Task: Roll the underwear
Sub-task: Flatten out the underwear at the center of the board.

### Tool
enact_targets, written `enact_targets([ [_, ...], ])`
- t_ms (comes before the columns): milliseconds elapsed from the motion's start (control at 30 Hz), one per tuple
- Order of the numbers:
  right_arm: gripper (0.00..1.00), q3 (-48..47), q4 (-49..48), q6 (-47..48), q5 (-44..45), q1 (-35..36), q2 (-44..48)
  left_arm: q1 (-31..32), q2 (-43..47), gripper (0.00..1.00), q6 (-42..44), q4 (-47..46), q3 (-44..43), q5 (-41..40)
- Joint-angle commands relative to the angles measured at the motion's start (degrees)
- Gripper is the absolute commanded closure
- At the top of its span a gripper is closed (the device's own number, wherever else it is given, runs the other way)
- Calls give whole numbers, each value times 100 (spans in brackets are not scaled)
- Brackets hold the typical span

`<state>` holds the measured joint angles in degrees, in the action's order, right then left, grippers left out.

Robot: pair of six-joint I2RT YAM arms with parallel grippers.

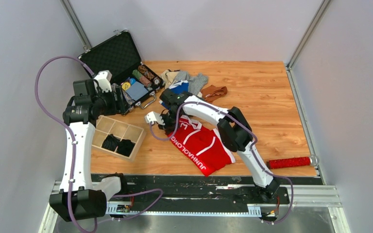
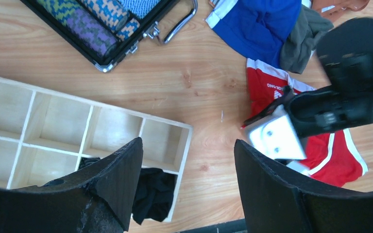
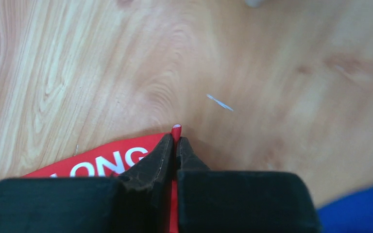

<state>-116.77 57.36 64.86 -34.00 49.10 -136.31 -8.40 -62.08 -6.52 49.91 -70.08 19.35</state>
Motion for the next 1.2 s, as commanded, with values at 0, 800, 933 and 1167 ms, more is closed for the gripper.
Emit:
enact_targets([
  [0,100,137,-1158,-1855,-15,-306,1522,-52,67,24,414,-531,-105,130],
  [800,100,2759,-2175,-3537,2690,-1052,5340,1502,315,16,1522,-3019,1767,2024],
  [933,100,3851,-1870,-4157,2849,-1593,5926,1848,-657,19,1104,-2848,1432,1671],
  [1167,100,5890,-1762,-4408,2939,-2837,6587,2576,-2209,22,-402,-3449,923,1432],
])
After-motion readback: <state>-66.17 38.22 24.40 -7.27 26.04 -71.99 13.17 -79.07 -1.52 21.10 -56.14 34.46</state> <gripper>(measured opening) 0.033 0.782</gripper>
